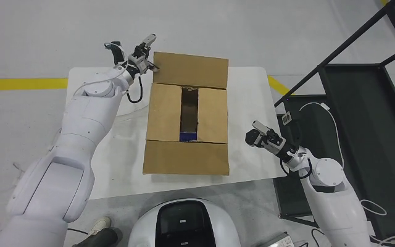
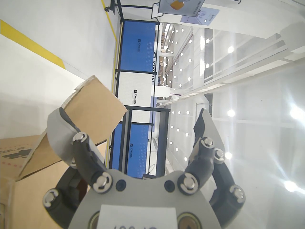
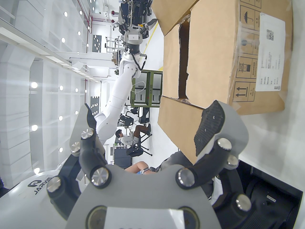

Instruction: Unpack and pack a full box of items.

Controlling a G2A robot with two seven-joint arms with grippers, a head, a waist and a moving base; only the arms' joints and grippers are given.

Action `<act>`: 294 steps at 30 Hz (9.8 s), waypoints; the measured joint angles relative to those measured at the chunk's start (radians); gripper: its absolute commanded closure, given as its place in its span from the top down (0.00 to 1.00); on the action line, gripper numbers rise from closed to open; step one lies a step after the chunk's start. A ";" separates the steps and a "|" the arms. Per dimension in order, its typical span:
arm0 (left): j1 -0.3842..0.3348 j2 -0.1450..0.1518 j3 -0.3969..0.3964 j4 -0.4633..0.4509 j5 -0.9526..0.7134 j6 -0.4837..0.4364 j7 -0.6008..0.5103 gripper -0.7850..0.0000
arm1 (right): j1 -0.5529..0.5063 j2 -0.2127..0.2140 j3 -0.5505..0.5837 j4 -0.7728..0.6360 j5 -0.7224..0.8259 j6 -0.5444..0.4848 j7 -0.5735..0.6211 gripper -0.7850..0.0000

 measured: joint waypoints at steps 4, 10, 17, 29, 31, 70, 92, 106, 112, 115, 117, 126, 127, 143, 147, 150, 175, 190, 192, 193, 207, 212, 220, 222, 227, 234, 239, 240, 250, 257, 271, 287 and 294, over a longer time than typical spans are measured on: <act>-0.014 -0.016 0.013 0.033 0.038 -0.003 0.042 1.00 | 0.000 0.000 0.000 0.000 0.000 0.000 0.000 1.00; -0.030 -0.035 0.033 0.067 0.098 0.021 0.079 1.00 | 0.000 0.000 0.000 0.000 0.000 0.000 0.000 1.00; -0.043 -0.040 0.043 0.098 0.157 0.046 0.029 1.00 | 0.000 0.000 0.000 0.000 0.000 0.000 0.000 1.00; -0.055 -0.008 0.027 0.128 0.209 0.090 -0.156 1.00 | 0.000 0.000 0.000 0.000 0.000 0.000 0.000 1.00; -0.052 -0.002 0.018 0.122 0.206 0.092 -0.172 1.00 | 0.000 0.000 0.000 0.000 0.000 0.000 0.000 1.00; -0.035 -0.032 0.100 0.071 0.648 -0.458 0.237 1.00 | 0.000 0.000 0.000 0.000 0.000 0.000 0.000 1.00; -0.034 -0.042 0.094 0.117 0.709 -0.343 0.137 1.00 | 0.000 0.000 0.000 0.000 0.000 0.000 0.000 1.00; -0.044 -0.018 0.054 0.124 0.669 -0.286 -0.067 1.00 | 0.000 0.000 0.000 0.000 0.000 0.000 0.000 1.00; -0.044 -0.003 0.025 0.120 0.623 -0.276 -0.183 1.00 | 0.000 0.000 0.000 0.000 0.000 0.000 0.000 1.00; -0.047 0.006 0.020 0.120 0.625 -0.253 -0.239 1.00 | 0.000 0.000 0.000 0.000 0.000 0.000 0.000 1.00; -0.047 0.011 0.016 0.120 0.626 -0.243 -0.255 1.00 | 0.000 0.000 0.000 0.000 0.000 0.000 0.000 1.00; -0.027 0.045 -0.098 0.081 0.440 -0.375 -0.104 1.00 | 0.000 0.000 0.000 0.000 0.000 0.000 0.000 1.00; -0.016 0.048 -0.120 0.071 0.394 -0.397 -0.106 1.00 | 0.000 0.000 0.000 0.000 0.000 0.000 0.000 1.00; 0.165 0.131 -0.276 -0.093 0.124 -0.396 -0.536 1.00 | 0.066 0.000 -0.103 -0.084 -0.171 0.137 -0.053 1.00; 0.225 0.158 -0.286 -0.174 0.164 -0.387 -0.543 1.00 | 0.116 -0.002 -0.185 -0.131 -0.284 0.218 -0.079 1.00; 0.283 0.183 -0.303 -0.255 0.176 -0.372 -0.559 1.00 | 0.167 -0.008 -0.261 -0.134 -0.360 0.263 -0.111 1.00; 0.470 0.280 -0.421 -0.540 0.147 -0.216 -0.714 1.00 | 0.249 -0.021 -0.384 -0.108 -0.403 0.310 -0.135 1.00; 0.512 0.346 -0.415 -0.688 0.269 -0.054 -0.877 1.00 | 0.597 -0.078 -0.665 0.166 -0.434 0.310 -0.064 1.00; 0.519 0.356 -0.429 -0.711 0.227 -0.051 -0.879 1.00 | 0.629 -0.088 -0.692 0.205 -0.420 0.309 -0.069 1.00; 0.525 0.361 -0.437 -0.726 0.191 -0.048 -0.882 1.00 | 0.644 -0.093 -0.705 0.225 -0.407 0.305 -0.071 1.00; 0.577 0.412 -0.440 -0.843 0.039 -0.074 -0.857 1.00 | 0.697 -0.109 -0.738 0.348 -0.413 0.325 -0.055 1.00; 0.577 0.422 -0.417 -0.844 -0.007 -0.092 -0.838 1.00 | 0.719 -0.124 -0.757 0.396 -0.316 0.309 0.002 1.00; 0.532 0.424 -0.405 -0.758 -0.092 -0.158 -0.773 1.00 | 0.739 -0.144 -0.763 0.404 -0.139 0.232 0.065 1.00; 0.528 0.424 -0.409 -0.754 -0.112 -0.173 -0.757 1.00 | 0.742 -0.148 -0.763 0.386 -0.107 0.213 0.066 1.00; 0.532 0.427 -0.429 -0.766 -0.165 -0.216 -0.715 1.00 | 0.751 -0.170 -0.814 0.320 -0.078 0.182 0.014 1.00; 0.539 0.427 -0.422 -0.790 -0.205 -0.213 -0.717 1.00 | 0.796 -0.221 -0.962 0.331 -0.128 0.212 -0.089 1.00; 0.523 0.422 -0.361 -0.749 -0.113 -0.202 -0.729 1.00 | 0.814 -0.241 -1.013 0.337 -0.177 0.233 -0.116 1.00; 0.518 0.420 -0.348 -0.735 -0.092 -0.203 -0.727 1.00 | 0.812 -0.242 -1.013 0.333 -0.179 0.234 -0.116 1.00; 0.466 0.404 -0.266 -0.566 0.048 -0.251 -0.679 1.00 | 0.713 -0.197 -0.861 0.206 -0.181 0.228 -0.074 1.00; 0.449 0.387 -0.214 -0.507 0.143 -0.268 -0.579 1.00 | 0.541 -0.137 -0.642 0.033 -0.205 0.241 -0.058 1.00; 0.372 0.318 -0.086 -0.396 0.139 -0.243 -0.549 1.00 | 0.317 -0.087 -0.422 -0.110 -0.207 0.253 -0.021 1.00; 0.335 0.332 -0.122 -0.659 0.148 -0.150 -0.615 1.00 | 0.225 -0.059 -0.256 -0.144 -0.182 0.231 -0.013 1.00; 0.297 0.282 0.011 -0.717 0.250 -0.069 -0.468 1.00 | 0.148 -0.051 -0.176 -0.147 -0.140 0.197 -0.045 1.00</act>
